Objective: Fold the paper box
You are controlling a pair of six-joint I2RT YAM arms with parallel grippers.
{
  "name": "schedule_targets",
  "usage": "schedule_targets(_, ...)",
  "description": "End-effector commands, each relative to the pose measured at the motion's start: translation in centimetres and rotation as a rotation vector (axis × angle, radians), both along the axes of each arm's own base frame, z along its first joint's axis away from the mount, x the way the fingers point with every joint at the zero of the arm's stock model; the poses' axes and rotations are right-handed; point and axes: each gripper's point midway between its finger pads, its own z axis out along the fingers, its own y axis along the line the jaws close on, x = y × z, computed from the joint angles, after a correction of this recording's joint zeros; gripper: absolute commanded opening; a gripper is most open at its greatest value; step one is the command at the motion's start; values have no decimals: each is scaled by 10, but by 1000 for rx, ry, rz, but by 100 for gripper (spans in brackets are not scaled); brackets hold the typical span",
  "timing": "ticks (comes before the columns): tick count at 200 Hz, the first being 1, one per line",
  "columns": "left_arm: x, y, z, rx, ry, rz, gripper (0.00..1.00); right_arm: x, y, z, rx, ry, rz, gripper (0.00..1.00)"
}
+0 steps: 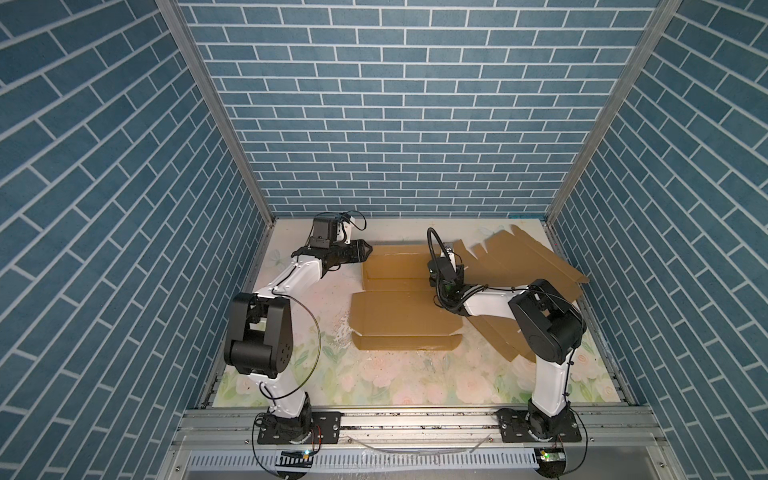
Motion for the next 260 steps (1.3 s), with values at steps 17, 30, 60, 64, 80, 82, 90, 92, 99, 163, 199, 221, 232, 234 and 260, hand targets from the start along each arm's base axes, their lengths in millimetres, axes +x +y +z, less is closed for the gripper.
schedule_targets(17, -22, 3, -45, 46, 156, -5, 58, -5, -7, -6, -37, 80, -3, 15)
schedule_targets(30, -23, 3, -46, 47, 158, -6, 58, -4, -1, 5, 2, 75, 36, 26)
schedule_targets(60, -22, 4, -46, 47, 156, -2, 58, -4, 3, 29, 28, 60, 84, 35)
schedule_targets(64, -22, 4, -46, 47, 157, -2, 58, -4, 3, 32, 29, 56, 87, 37)
schedule_targets(80, -22, 3, -47, 46, 157, -3, 58, -3, 2, 44, 31, 35, 88, 38)
schedule_targets(82, -22, 4, -46, 46, 157, -2, 58, -3, 1, 45, 31, 32, 86, 38)
schedule_targets(90, -22, 3, -46, 46, 157, -3, 58, -1, 0, 51, 29, 19, 82, 38)
schedule_targets(92, -22, 3, -47, 46, 157, -2, 58, -1, 0, 52, 28, 17, 82, 38)
schedule_targets(99, -22, 3, -47, 46, 158, -3, 58, 1, -1, 56, 27, 10, 81, 38)
schedule_targets(163, -22, 4, -47, 50, 157, -4, 58, 16, 2, 56, -3, -11, 61, 28)
schedule_targets(199, -22, 4, -46, 52, 155, -4, 58, 18, -1, 36, -31, 18, 34, 12)
schedule_targets(221, -23, 5, -45, 54, 155, -2, 58, 17, -5, 27, -29, 30, 15, 3)
schedule_targets(232, -23, 5, -43, 55, 152, -3, 58, 16, -5, 27, -24, 29, 15, 0)
schedule_targets(234, -23, 5, -43, 55, 151, -3, 58, 15, -5, 26, -23, 30, 16, 0)
schedule_targets(260, -21, 4, -31, 40, 136, 6, 61, 13, -5, 30, 0, 24, 23, 0)
